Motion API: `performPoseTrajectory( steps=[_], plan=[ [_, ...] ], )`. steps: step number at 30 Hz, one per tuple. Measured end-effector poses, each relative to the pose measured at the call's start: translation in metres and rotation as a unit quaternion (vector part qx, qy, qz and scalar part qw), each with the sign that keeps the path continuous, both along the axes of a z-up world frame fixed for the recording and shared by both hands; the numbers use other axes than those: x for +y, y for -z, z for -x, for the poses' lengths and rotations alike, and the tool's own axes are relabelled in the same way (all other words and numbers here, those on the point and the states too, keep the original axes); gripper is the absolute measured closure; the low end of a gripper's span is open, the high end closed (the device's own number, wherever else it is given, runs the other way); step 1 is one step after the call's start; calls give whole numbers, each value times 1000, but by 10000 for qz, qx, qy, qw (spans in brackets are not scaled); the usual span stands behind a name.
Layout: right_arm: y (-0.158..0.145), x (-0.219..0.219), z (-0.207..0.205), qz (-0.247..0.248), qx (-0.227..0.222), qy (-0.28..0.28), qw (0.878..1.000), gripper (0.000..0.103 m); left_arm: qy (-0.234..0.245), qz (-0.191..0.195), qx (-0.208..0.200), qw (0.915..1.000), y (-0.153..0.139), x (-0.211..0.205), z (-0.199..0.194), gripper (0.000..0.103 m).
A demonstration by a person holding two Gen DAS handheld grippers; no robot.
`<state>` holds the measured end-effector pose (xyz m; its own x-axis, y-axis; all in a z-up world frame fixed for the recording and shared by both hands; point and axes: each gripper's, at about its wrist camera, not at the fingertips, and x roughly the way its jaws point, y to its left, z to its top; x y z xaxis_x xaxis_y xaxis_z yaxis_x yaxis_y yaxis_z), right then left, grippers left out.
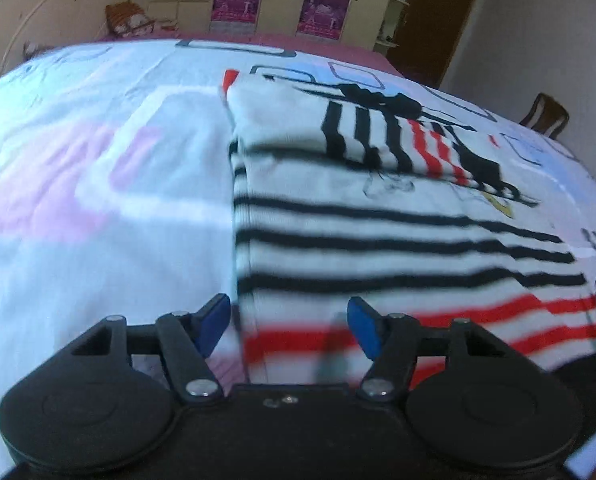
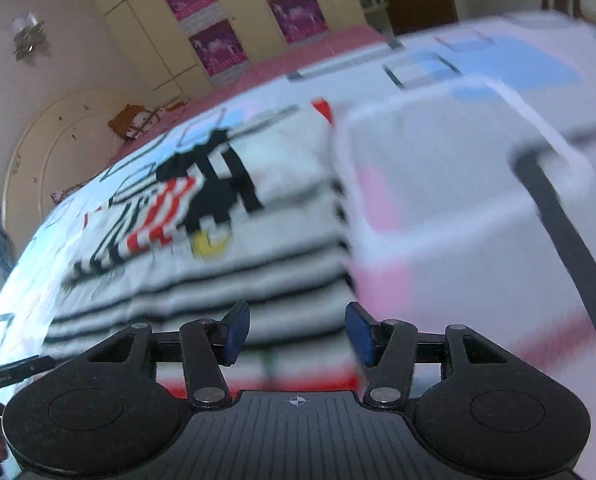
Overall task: Fold small clothes
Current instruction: 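Grasp the striped sweater hem with both grippers, then lift the hem with both grippers and fold it up onto the black collar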
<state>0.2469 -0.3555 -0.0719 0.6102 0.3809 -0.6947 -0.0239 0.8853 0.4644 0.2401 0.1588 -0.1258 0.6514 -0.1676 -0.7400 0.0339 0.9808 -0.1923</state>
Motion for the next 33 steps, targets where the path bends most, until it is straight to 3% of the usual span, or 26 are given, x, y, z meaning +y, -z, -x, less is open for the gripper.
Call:
performPoseTrajectory(
  steps=[11,17,19,21,23,24,25,28,29,31,32,33],
  plan=[
    [21,-24,87,-1290,399,-257,9905,49,-15,1254,328,9916,8,-5,77,40],
    [31,-24,100,-1935,547,-357,9789,50,-347,2465,291,9681,22,12,92,43],
    [38,-22,92,-2227,637,-341,9722,51,-221,2782,393,9595,27,8,88,47],
    [45,-17,82,-2311,810,-330,9690,84,-112,2646,332,9637,29,-1,85,49],
    [52,-14,76,-2404,897,-294,9661,95,-276,2624,219,9643,32,-3,84,65],
    [53,-15,77,-2427,855,-267,9660,98,-487,2612,224,9638,34,1,87,98],
    [51,-16,79,-2401,772,-246,9674,98,-648,2667,170,9614,35,5,91,96],
    [34,-29,93,-2724,215,-129,9618,98,-529,2759,-592,9579,20,4,111,96],
    [32,-32,95,-2740,87,-122,9616,98,-556,2640,-590,9611,20,3,113,96],
    [38,-32,91,-2372,230,-116,9711,98,-700,2256,25,9717,38,-1,104,96],
    [48,-27,85,-2092,552,-161,9762,98,-758,2386,-14,9682,43,1,104,96],
    [53,-26,84,-2074,590,-151,9764,99,-837,2474,-2,9653,42,2,104,96]
  ],
)
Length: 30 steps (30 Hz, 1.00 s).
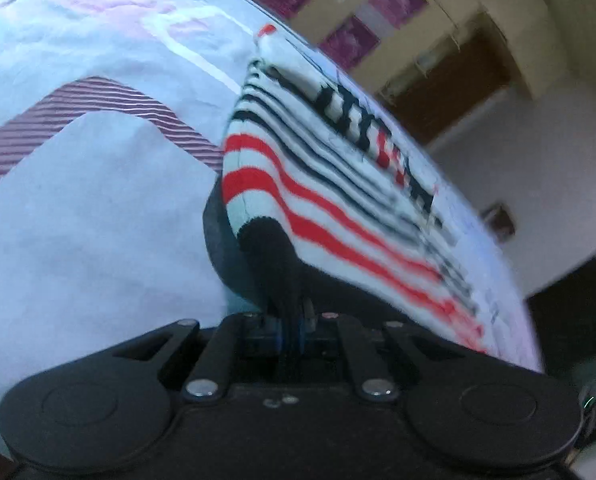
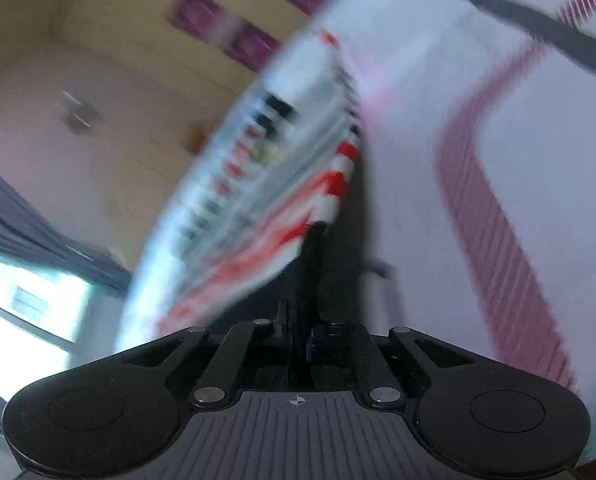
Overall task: Fold small clothes
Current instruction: 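Lift the hem with both grippers and fold it up onto the black collar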
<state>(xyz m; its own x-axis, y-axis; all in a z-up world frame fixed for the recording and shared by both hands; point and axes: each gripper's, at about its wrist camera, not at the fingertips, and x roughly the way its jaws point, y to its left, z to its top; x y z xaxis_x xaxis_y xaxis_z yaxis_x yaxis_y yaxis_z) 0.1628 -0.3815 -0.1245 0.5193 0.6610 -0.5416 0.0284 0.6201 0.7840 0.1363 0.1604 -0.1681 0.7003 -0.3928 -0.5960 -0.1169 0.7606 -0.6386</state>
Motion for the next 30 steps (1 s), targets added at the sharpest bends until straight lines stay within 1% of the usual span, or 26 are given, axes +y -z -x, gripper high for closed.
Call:
performPoseTrajectory(
  steps=[1,2,5,9,13,16,18,21,24,27,30],
  plan=[
    [-3,-1,0,-73,-28,54,10000,99,-7,-40,-32,10000,-4,-2,0,96],
    [-10,-3,1,-116,-170,134,9997,99,-2,-80,-119,9999,-8,-2,2,96],
    [-35,-5,-1,-174,-647,190,9976,99,-107,78,-350,9993,-22,-3,1,96],
    [-67,-1,-23,-145,-1151,165,9931,99,-236,160,-818,9962,-50,-4,-13,96],
    [-98,9,-61,-89,-1577,219,9872,99,-209,89,-1236,9921,-86,-2,-48,96],
    [-120,17,-108,76,-1684,320,9852,99,-164,30,-1408,9899,-105,-1,-93,96],
    [-128,25,-140,151,-1728,376,9841,99,-150,17,-1483,9888,-112,-2,-126,96],
    [-135,32,-190,224,-1655,452,9849,99,-136,-26,-1433,9896,-116,-2,-180,96],
    [-133,42,-239,339,-1488,452,9873,99,-99,-105,-1217,9925,-112,-1,-230,96],
    [-116,51,-285,462,-1170,401,9912,99,-44,-196,-896,9958,-99,2,-270,96],
    [-87,56,-321,492,-769,398,9950,99,28,-170,-517,9985,-77,8,-306,96]
  ],
)
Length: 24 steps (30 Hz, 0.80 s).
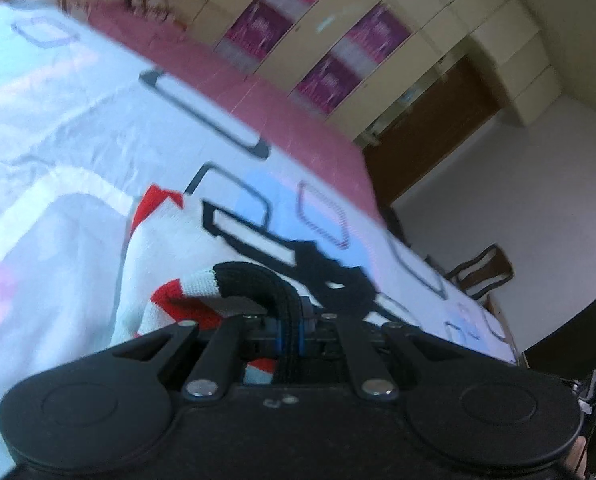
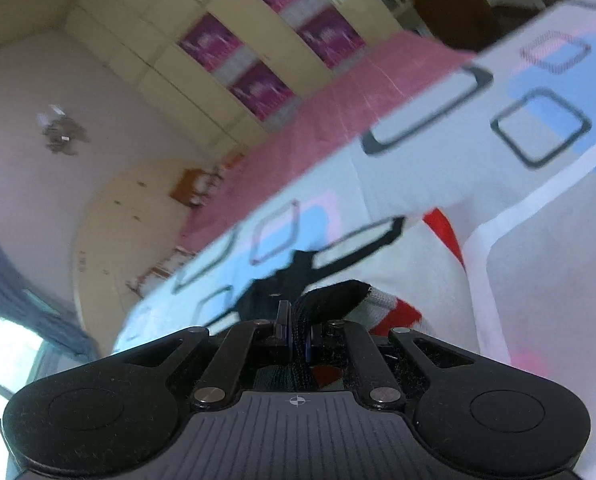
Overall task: Fold small clothes
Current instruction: 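Lift the hem with both grippers and fold it up onto the black collar, then lay the hem down at the collar and open both grippers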
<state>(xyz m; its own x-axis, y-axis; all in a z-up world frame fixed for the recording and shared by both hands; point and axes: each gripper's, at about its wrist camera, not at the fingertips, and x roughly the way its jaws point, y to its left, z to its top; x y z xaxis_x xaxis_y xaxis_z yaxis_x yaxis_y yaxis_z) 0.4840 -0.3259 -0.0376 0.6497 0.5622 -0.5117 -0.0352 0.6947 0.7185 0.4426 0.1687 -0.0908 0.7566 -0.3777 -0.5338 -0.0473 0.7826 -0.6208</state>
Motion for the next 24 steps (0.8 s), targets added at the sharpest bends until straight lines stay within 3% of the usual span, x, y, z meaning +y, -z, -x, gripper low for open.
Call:
performPoseTrajectory(
  steps=[5,8,10,11,12,14,16,18,20,21,24],
  plan=[
    [44,-3,-41,-223,479,171,9985,98,115,226,378,9990,34,7,-40,94],
    [55,-7,-53,-474,418,262,9977,98,192,584,353,9975,45,12,-51,81],
    [56,-7,-60,-412,359,357,9979,83,163,853,272,9959,50,16,-59,58],
    [55,-9,-61,-374,258,438,9980,54,169,908,212,9955,50,17,-63,54],
    [53,-11,-60,-333,120,561,9978,35,151,922,123,9955,49,18,-66,47],
    [49,-17,-62,-328,-94,713,9969,34,111,817,-9,9966,45,18,-71,30],
    [42,-20,-63,-156,-263,655,9974,34,143,714,-116,9973,37,19,-72,28],
    [34,-20,-61,265,-428,466,9976,34,203,369,-237,9988,28,20,-70,29],
    [32,-15,-61,669,-503,250,9962,35,400,-342,-166,9985,22,15,-74,32],
    [34,-11,-63,900,-492,77,9947,43,506,-699,-67,9962,21,11,-78,36],
    [42,9,-67,1518,-463,-362,9867,53,890,-1621,191,9826,25,-6,-91,46]
  ],
)
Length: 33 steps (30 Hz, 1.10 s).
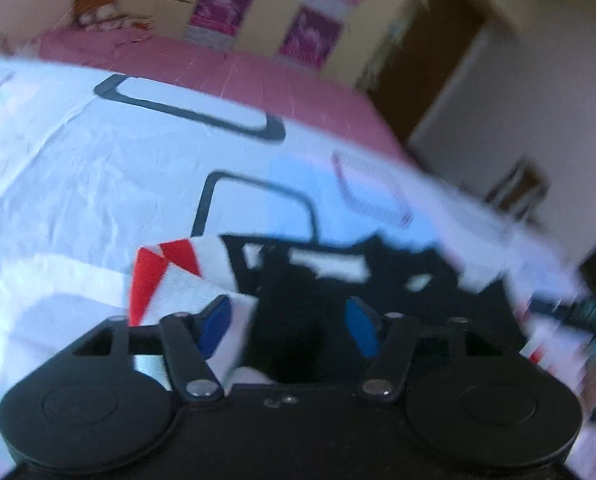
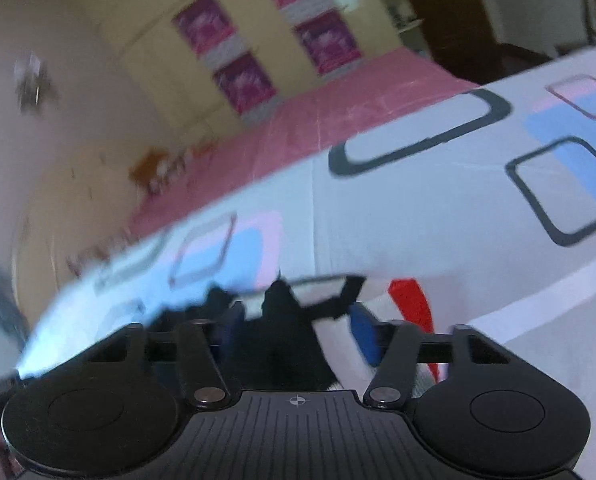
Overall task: Fold small clothes
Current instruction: 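Lay the hem down at the collar and open both grippers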
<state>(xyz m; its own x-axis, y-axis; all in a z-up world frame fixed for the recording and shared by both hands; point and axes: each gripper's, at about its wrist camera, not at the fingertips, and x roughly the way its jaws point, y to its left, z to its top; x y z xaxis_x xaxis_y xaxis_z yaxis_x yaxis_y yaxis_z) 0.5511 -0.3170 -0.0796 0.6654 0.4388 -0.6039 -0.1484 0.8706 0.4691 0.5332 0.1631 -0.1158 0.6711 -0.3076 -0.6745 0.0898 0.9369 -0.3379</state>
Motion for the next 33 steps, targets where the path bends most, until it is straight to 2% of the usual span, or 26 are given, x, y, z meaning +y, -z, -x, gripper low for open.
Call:
performPoseTrajectory(
  steps=[3,5,6,7,9,10,12,16,18,22,24,29,30,31,32,33],
  plan=[
    [11,27,-2,654,-56,-300,9974,53,223,-656,-12,9976,2,-17,-5,52],
    [14,41,-4,1104,-85,-409,9930,53,214,-783,1,9967,3,-21,-9,56],
    [17,49,-6,1343,-131,-510,9895,55,216,-814,7,9964,4,-23,-10,64],
    [18,54,-5,1487,-185,-591,9869,62,244,-857,-19,9960,4,-22,-11,74],
    [21,65,-7,1690,-265,-819,9818,100,336,-852,-116,9957,2,-23,-11,92],
    [22,67,-6,1689,-257,-884,9813,100,306,-850,-196,9957,0,-21,-10,99],
    [20,67,-3,1819,-420,-815,9790,100,165,-751,-389,9963,-5,-18,-3,99],
    [14,49,-4,1709,-587,-269,9832,100,-300,-678,-643,9952,-6,-10,2,99],
    [14,46,-4,1647,-620,-213,9842,100,-447,-632,-671,9947,-5,-8,2,99],
    [29,52,-14,1770,-420,-187,9831,100,-503,-866,-314,9945,9,-14,-11,98],
    [34,51,-16,1719,-328,-86,9845,100,-567,-839,-273,9945,10,-13,-14,98],
    [27,50,-18,1687,-237,-96,9853,100,-502,-948,-232,9940,9,-14,-15,97],
    [24,49,-17,1642,-243,-90,9861,99,-484,-931,-244,9942,9,-13,-14,93],
    [22,46,-15,1622,-237,-83,9864,94,-499,-918,-259,9942,8,-12,-12,81],
    [17,46,-10,1652,-293,-40,9858,68,-550,-901,-297,9940,6,-12,-10,73],
    [11,47,-1,1748,-482,28,9834,49,-576,-858,-388,9939,2,-11,-4,49]
  ],
)
